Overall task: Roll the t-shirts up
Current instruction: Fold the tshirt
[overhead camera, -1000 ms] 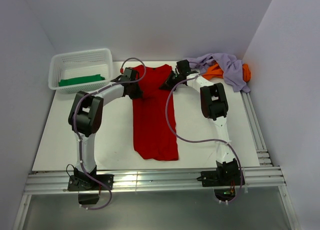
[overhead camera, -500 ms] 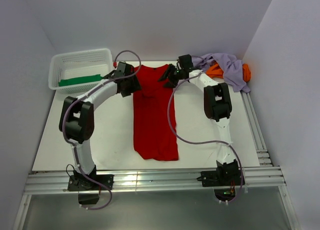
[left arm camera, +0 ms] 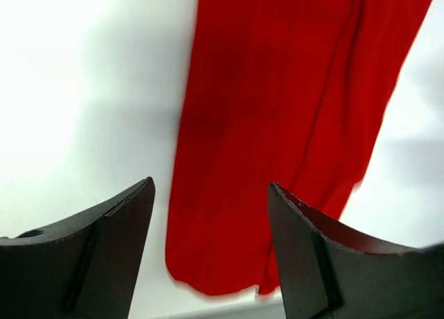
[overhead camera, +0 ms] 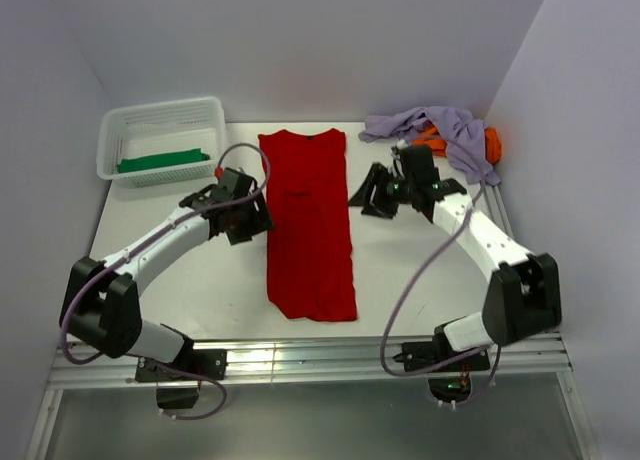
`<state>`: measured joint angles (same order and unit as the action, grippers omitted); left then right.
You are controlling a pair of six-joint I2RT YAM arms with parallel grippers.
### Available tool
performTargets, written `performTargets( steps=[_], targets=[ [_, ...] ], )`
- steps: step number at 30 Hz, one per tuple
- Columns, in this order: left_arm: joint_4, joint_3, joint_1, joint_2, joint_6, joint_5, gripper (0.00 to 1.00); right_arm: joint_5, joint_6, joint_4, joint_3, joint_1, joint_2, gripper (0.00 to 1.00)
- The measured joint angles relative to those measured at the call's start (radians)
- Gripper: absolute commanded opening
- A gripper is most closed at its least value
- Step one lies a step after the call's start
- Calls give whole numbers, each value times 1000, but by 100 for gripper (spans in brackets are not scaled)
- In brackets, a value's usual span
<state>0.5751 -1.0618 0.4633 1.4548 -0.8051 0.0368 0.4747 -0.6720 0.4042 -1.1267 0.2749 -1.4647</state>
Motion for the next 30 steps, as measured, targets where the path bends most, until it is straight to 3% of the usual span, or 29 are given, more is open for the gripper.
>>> performTargets(
  steps=[7, 15, 21, 30],
  targets=[
    [32, 239, 198, -180, -148, -78, 70, -41, -57, 159, 394, 163, 325, 55],
    [31, 353, 343, -229, -279, -104, 70, -41, -203, 190, 660, 320, 618, 52],
    [16, 367, 433, -227, -355, -101, 70, -55, -268, 168, 720, 384, 604, 53],
    [-7, 422, 445, -227, -386, -92, 68, -92, -315, 37, 740, 416, 482, 53]
  ],
)
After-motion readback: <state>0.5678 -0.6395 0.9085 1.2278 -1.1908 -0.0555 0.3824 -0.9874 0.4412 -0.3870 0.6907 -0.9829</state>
